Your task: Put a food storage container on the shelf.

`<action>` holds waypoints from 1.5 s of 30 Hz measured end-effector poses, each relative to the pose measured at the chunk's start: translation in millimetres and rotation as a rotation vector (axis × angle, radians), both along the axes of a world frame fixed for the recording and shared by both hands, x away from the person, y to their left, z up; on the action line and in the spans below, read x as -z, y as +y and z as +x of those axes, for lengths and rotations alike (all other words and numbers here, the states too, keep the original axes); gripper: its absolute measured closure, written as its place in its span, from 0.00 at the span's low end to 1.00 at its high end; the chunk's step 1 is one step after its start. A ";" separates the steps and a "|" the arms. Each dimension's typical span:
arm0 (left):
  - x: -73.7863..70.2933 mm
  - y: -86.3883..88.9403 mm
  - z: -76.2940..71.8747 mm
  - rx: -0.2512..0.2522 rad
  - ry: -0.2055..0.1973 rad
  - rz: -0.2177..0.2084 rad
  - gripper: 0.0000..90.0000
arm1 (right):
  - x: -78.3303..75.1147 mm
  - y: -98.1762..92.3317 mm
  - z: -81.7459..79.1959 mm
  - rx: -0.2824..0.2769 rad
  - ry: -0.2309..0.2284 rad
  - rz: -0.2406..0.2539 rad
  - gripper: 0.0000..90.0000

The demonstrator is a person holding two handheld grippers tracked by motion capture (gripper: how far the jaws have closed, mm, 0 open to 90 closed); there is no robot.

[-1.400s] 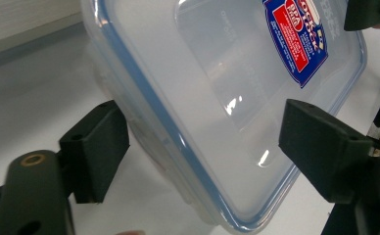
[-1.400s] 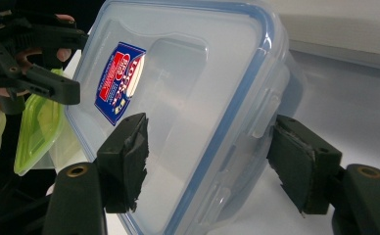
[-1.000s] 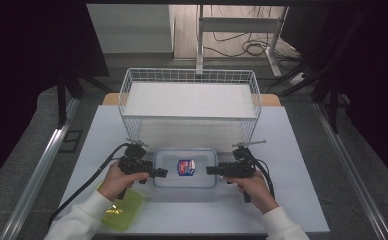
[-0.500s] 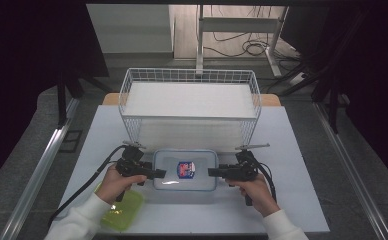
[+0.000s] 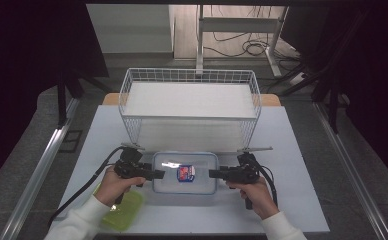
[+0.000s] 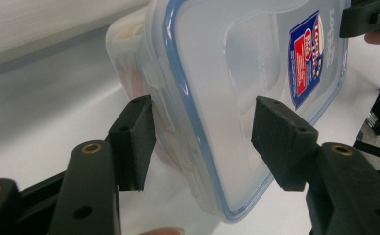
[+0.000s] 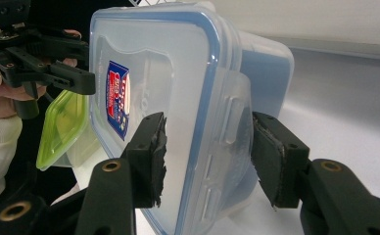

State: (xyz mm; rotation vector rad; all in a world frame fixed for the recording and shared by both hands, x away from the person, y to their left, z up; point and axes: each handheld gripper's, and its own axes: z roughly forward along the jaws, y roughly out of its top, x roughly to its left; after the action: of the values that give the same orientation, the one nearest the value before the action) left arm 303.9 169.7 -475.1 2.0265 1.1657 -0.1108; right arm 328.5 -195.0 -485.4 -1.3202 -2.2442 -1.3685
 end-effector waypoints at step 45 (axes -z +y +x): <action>9.4 -2.3 0.5 0.019 0.051 -0.013 0.39 | 0.8 -3.6 -6.5 -0.014 -0.039 0.003 0.57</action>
State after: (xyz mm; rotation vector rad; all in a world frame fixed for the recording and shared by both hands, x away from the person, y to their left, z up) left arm 304.4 167.5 -484.6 2.0341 1.1744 -0.1807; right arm 322.0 -198.7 -486.2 -1.2849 -2.2716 -1.4044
